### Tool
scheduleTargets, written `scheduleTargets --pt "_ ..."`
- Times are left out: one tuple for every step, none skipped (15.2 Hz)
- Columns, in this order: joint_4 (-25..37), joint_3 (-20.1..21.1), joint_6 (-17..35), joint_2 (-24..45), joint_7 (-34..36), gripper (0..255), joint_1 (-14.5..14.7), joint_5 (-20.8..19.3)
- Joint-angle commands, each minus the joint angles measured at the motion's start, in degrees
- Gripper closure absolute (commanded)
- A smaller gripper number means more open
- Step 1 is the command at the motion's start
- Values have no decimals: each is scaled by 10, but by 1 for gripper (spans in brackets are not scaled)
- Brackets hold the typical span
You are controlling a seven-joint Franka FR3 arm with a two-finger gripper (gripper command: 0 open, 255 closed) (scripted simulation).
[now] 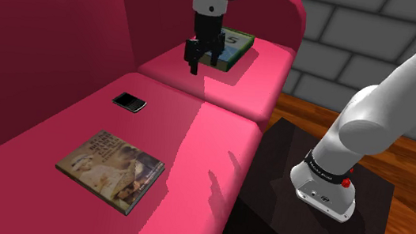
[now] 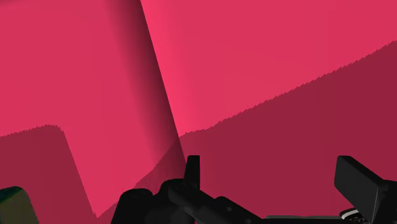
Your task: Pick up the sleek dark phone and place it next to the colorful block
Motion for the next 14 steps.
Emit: scheduleTargets --pt "25 16 19 40 24 0 5 -8" --pt "38 22 28 61 34 0 7 -15" --pt "53 28 35 82 44 0 9 -22" --pt "68 33 43 103 55 0 12 -30" --pt "84 38 49 125 65 0 15 -38" --pt "101 42 54 146 76 0 18 -47" --pt "118 46 59 168 87 0 22 -57" --pt "137 48 63 190 97 0 27 -67" --pt "156 51 66 212 108 0 32 -77" --pt "176 52 68 235 118 0 37 -88" --pt "197 53 70 257 128 0 44 -98" --pt "219 54 70 280 137 0 51 -109" --pt "242 53 70 302 146 0 58 -119" --pt "266 53 68 325 155 0 66 -129"
